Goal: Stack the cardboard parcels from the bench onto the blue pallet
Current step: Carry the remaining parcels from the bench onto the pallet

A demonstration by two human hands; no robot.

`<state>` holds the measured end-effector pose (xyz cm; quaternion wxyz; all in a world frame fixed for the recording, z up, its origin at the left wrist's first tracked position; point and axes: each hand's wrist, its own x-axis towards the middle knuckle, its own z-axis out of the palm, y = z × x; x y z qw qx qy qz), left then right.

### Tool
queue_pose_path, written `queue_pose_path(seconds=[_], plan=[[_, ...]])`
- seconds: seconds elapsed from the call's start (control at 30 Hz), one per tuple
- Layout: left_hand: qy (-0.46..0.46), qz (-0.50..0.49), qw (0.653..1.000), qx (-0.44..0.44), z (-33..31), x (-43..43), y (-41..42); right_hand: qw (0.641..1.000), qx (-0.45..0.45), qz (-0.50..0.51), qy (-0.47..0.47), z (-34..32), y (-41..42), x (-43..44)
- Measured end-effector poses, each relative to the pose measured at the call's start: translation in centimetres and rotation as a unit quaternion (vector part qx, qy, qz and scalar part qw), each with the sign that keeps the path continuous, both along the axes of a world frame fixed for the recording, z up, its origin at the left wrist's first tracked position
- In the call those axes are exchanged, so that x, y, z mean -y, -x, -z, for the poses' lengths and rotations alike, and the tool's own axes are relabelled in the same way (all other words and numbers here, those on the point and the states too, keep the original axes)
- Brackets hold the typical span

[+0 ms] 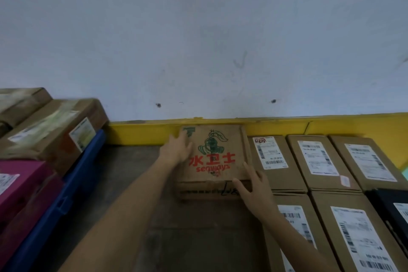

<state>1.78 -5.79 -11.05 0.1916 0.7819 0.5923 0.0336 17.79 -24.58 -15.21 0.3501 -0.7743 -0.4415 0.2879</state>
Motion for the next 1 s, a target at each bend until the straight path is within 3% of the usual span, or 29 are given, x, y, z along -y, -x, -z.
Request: queue_pose_path(seconds=[0.17,0.3,0.43,0.73,1.0], plan=[[0.086,-0.024,0.991,0.096,2.4,-1.1,-0.6,1.000,-0.013,0.004,0.006,0.6,0.3,-0.4],[0.090,-0.056,0.979,0.172,3.4,-1.1,-0.7,1.000,-0.012,0.005,-0.004,0.5,0.4,-0.5],[0.094,-0.057,0.975,0.194,3.2,-0.9,-0.4,1.000,-0.010,0.007,0.002,0.0,1.2,0.0],[0.055,-0.023,0.973,0.224,0.6,0.4,2.5,0.999,0.000,0.021,-0.028,-3.0,4.2,1.7],[-0.005,-0.041,0.959,0.281,-6.5,5.0,7.4,0.997,0.044,-0.010,-0.068,-8.2,7.3,3.8]])
